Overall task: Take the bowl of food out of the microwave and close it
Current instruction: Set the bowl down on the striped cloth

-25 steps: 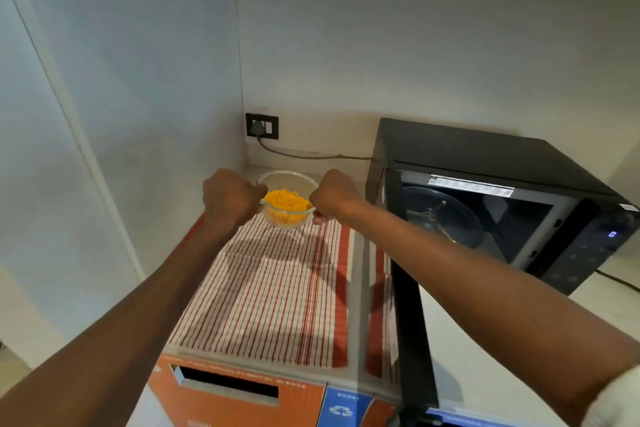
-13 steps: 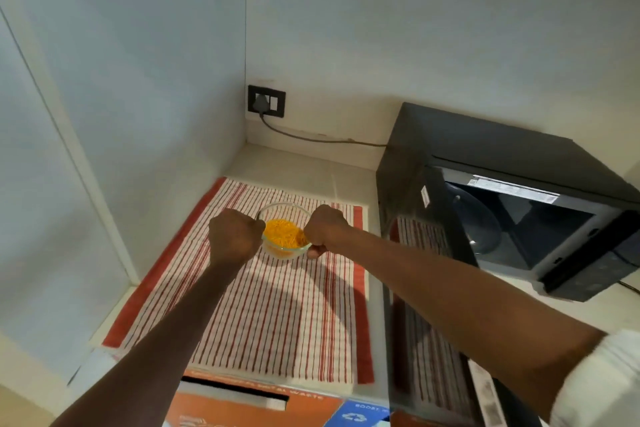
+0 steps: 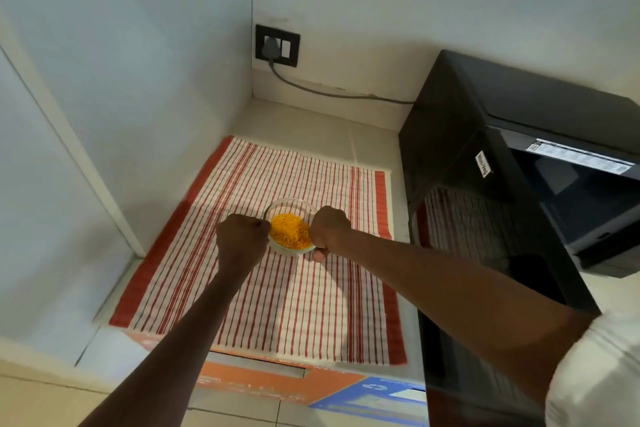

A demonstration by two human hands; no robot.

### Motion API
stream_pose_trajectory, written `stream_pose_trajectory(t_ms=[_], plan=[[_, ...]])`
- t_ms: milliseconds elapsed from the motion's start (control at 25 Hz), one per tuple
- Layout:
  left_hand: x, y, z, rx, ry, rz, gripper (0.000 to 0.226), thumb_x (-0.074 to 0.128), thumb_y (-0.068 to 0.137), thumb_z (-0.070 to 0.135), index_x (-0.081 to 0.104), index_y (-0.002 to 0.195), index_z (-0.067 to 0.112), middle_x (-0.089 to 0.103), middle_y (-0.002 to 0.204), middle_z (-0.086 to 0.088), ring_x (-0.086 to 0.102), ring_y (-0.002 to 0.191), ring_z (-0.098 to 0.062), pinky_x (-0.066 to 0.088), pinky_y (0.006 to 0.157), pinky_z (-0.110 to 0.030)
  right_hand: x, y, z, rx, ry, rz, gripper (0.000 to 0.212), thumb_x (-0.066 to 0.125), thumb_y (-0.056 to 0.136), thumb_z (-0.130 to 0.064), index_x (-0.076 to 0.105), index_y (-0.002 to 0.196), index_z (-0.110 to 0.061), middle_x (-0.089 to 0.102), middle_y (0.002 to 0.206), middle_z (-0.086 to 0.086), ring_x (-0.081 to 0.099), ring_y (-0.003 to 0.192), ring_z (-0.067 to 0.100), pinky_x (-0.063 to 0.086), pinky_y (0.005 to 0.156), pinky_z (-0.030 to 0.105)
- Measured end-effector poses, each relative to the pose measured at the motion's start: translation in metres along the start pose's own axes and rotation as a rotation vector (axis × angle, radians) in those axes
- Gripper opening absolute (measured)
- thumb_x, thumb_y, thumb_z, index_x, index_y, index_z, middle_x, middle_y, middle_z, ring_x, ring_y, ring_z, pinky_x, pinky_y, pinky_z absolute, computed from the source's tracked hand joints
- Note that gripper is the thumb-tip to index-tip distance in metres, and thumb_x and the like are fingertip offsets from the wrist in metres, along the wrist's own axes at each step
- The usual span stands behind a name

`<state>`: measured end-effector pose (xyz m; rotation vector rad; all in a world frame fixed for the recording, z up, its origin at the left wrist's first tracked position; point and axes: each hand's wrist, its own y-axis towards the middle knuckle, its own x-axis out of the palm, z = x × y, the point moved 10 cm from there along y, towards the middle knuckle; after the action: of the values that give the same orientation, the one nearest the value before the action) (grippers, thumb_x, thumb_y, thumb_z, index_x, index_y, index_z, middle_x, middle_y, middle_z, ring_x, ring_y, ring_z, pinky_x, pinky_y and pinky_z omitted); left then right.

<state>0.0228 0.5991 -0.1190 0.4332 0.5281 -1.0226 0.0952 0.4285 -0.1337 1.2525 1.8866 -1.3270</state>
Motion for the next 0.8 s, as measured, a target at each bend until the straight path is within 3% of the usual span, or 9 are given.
stream_pose_trajectory(t_ms=[80, 160, 280, 360, 520, 680, 800], plan=[[0.002, 0.004, -0.003, 0.016, 0.042, -0.010, 0.029, 0.060, 0.084, 0.000, 0.062, 0.057, -0.008, 0.066, 0.053, -0.020, 0.064, 0.052, -0.039, 0.048, 0.053, -0.035, 0.001, 0.003, 0.000, 0.000, 0.009, 0.011, 0.015, 0.054, 0.094, -0.004, 0.049, 0.080, -0.004, 0.064, 0.085, 0.013, 0.065, 0.058, 0.023, 0.058, 0.059, 0.026], [0.003, 0.004, -0.007, 0.008, 0.052, -0.013, 0.031, 0.060, 0.084, 0.002, 0.063, 0.054, -0.005, 0.067, 0.052, -0.017, 0.061, 0.048, -0.034, 0.041, 0.052, -0.028, 0.000, 0.002, -0.001, -0.003, 0.008, 0.020, 0.023, 0.054, 0.094, -0.004, 0.044, 0.074, -0.008, 0.065, 0.083, 0.013, 0.063, 0.053, 0.021, 0.058, 0.061, 0.027], [0.004, 0.005, -0.018, -0.034, 0.098, -0.049, 0.039, 0.061, 0.087, 0.009, 0.053, 0.049, 0.010, 0.055, 0.046, -0.004, 0.043, 0.042, -0.014, 0.029, 0.047, -0.019, -0.001, -0.001, -0.002, 0.005, 0.016, 0.032, 0.015, 0.052, 0.096, -0.004, 0.048, 0.081, -0.005, 0.064, 0.081, 0.014, 0.058, 0.034, 0.013, 0.049, 0.037, 0.019], [0.007, 0.003, -0.018, -0.005, 0.191, -0.085, 0.044, 0.061, 0.088, 0.010, 0.044, 0.048, 0.016, 0.047, 0.046, 0.003, 0.036, 0.042, -0.009, 0.023, 0.046, -0.016, -0.002, -0.003, -0.004, -0.001, 0.006, 0.045, 0.002, 0.052, 0.096, -0.004, 0.053, 0.094, -0.004, 0.067, 0.085, 0.015, 0.057, 0.036, 0.013, 0.043, 0.032, 0.017], [0.007, -0.001, -0.011, 0.037, 0.302, -0.086, 0.055, 0.060, 0.087, 0.006, 0.030, 0.044, 0.019, 0.035, 0.044, 0.009, 0.026, 0.041, -0.002, 0.016, 0.045, -0.015, -0.003, -0.004, -0.006, -0.032, 0.005, 0.063, 0.005, 0.055, 0.094, -0.002, 0.051, 0.093, -0.004, 0.072, 0.094, 0.018, 0.063, 0.060, 0.021, 0.056, 0.060, 0.026], [0.003, 0.001, -0.019, -0.082, 0.175, -0.043, 0.041, 0.057, 0.088, 0.006, 0.047, 0.048, 0.009, 0.041, 0.043, 0.002, 0.031, 0.041, -0.008, 0.019, 0.045, -0.019, -0.004, -0.004, -0.004, -0.053, 0.018, 0.061, 0.009, 0.055, 0.094, -0.002, 0.058, 0.101, 0.002, 0.072, 0.101, 0.021, 0.064, 0.069, 0.025, 0.059, 0.074, 0.034], [-0.001, -0.002, -0.022, -0.141, 0.081, -0.013, 0.038, 0.050, 0.089, 0.001, 0.048, 0.052, 0.007, 0.043, 0.047, -0.005, 0.032, 0.044, -0.014, 0.025, 0.049, -0.024, -0.006, -0.005, -0.003, -0.054, 0.036, 0.027, 0.012, 0.055, 0.095, -0.007, 0.059, 0.101, 0.004, 0.072, 0.097, 0.021, 0.071, 0.074, 0.030, 0.061, 0.079, 0.038]])
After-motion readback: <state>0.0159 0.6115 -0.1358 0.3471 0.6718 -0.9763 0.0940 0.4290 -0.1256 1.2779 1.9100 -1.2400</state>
